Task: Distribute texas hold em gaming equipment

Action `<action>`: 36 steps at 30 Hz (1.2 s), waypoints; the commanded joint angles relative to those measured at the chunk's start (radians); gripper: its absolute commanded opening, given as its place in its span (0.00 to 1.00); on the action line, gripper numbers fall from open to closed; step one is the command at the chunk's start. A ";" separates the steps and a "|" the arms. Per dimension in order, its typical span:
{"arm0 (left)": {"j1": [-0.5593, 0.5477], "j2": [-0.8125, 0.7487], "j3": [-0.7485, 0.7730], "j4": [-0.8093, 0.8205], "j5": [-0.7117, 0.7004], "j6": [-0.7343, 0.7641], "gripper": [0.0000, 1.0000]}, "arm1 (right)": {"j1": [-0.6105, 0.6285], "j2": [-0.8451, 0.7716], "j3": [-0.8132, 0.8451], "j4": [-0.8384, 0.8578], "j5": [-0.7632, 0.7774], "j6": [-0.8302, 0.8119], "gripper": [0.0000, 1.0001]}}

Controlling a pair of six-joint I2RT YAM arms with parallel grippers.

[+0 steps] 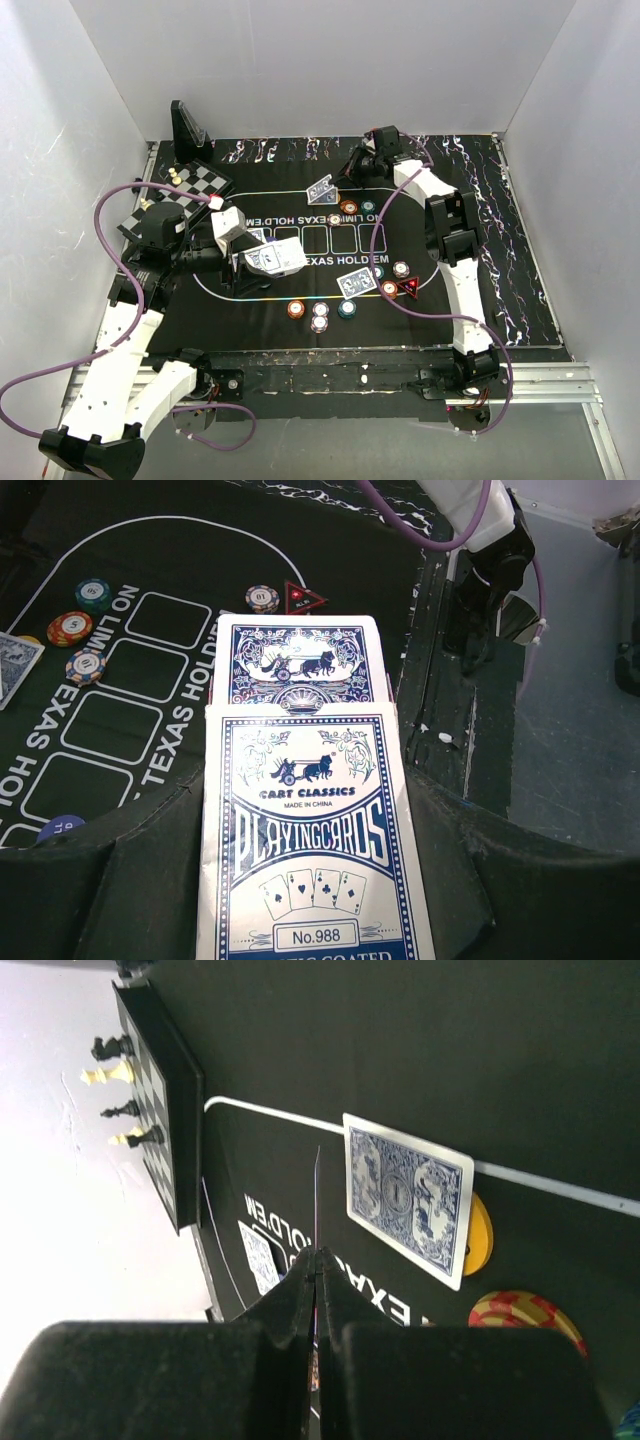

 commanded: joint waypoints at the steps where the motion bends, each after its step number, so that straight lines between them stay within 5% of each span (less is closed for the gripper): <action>1: 0.005 -0.009 0.023 0.024 0.036 -0.006 0.09 | -0.020 0.015 0.112 -0.017 0.069 -0.007 0.01; 3: 0.004 -0.021 0.010 0.022 0.034 -0.002 0.09 | -0.023 0.036 0.158 -0.076 0.086 -0.031 0.07; 12: 0.005 -0.059 -0.037 0.048 0.056 0.006 0.09 | -0.026 -0.161 0.035 -0.182 0.141 -0.120 0.71; 17: 0.005 -0.090 -0.059 0.088 0.065 0.004 0.08 | -0.014 -0.396 -0.156 -0.117 0.076 -0.104 0.76; 22: 0.005 -0.107 -0.097 0.120 0.090 -0.006 0.06 | 0.018 -0.730 -0.588 0.214 -0.190 0.063 0.84; 27: 0.005 -0.110 -0.120 0.183 0.102 -0.039 0.05 | 0.118 -0.996 -0.909 0.564 -0.274 0.234 0.86; 36: 0.005 -0.081 -0.099 0.199 0.087 -0.031 0.05 | 0.315 -1.085 -1.005 0.704 -0.239 0.292 0.88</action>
